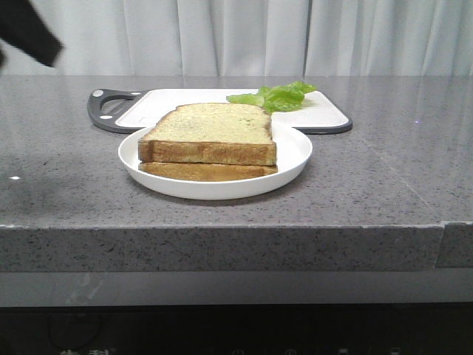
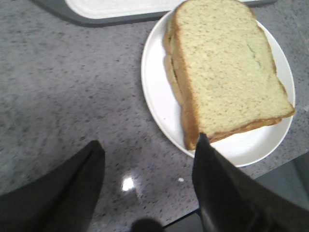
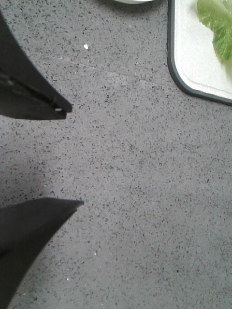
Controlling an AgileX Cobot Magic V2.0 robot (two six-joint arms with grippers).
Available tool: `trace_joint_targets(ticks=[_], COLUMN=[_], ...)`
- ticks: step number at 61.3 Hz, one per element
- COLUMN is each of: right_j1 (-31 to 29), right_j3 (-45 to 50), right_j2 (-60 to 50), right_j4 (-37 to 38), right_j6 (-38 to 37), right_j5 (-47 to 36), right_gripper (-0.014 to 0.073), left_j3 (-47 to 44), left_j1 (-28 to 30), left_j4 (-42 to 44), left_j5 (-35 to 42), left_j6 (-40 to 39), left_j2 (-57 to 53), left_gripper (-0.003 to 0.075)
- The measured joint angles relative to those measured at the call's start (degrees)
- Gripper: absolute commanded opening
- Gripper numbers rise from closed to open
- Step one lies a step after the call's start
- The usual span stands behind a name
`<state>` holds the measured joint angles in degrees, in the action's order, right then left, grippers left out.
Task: Left arm grabs bread, right arm adds lettuce
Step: 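Reach the left gripper down and grasp the top bread slice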
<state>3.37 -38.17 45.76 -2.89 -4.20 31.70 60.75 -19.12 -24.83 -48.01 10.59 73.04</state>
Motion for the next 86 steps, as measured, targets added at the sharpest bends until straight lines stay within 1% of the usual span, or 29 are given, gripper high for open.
trace_joint_targets(ticks=[7, 19, 30, 44, 46, 53, 67, 74, 78, 86], right_j1=[0.0, 0.0, 0.0, 0.0, 0.0, 0.0, 0.0, 0.0, 0.0, 0.0], right_j3=[0.0, 0.0, 0.0, 0.0, 0.0, 0.0, 0.0, 0.0, 0.0, 0.0], right_j2=[0.0, 0.0, 0.0, 0.0, 0.0, 0.0, 0.0, 0.0, 0.0, 0.0], right_j4=[0.0, 0.0, 0.0, 0.0, 0.0, 0.0, 0.0, 0.0, 0.0, 0.0], right_j6=[0.0, 0.0, 0.0, 0.0, 0.0, 0.0, 0.0, 0.0, 0.0, 0.0], right_j5=[0.0, 0.0, 0.0, 0.0, 0.0, 0.0, 0.0, 0.0, 0.0, 0.0], right_gripper=[0.0398, 0.0398, 0.0398, 0.0398, 0.0398, 0.0398, 0.0398, 0.0398, 0.0398, 0.0398], left_j3=[4.9, 12.7, 16.6, 18.3, 18.3, 18.3, 18.3, 18.5, 18.5, 18.6], left_j1=[-2.4, -2.9, -3.0, -3.0, -3.0, -3.0, -3.0, -3.0, -3.0, -3.0], left_j4=[-2.3, -6.4, -8.8, -10.7, -10.7, -10.9, -11.3, -11.3, -11.3, -11.4], left_j5=[-2.6, -7.0, -7.3, -7.4, -7.4, -7.4, -7.9, -8.3, -8.3, -8.7], left_j6=[0.0, 0.0, 0.0, 0.0, 0.0, 0.0, 0.1, 0.1, 0.1, 0.1], left_j2=[6.8, 16.7, 23.1, 27.5, 27.7, 27.8, 27.8, 27.8, 27.8, 27.8], left_gripper=[0.0399, 0.0399, 0.0399, 0.0395, 0.0382, 0.0298, 0.0094, 0.0019, -0.0018, -0.002])
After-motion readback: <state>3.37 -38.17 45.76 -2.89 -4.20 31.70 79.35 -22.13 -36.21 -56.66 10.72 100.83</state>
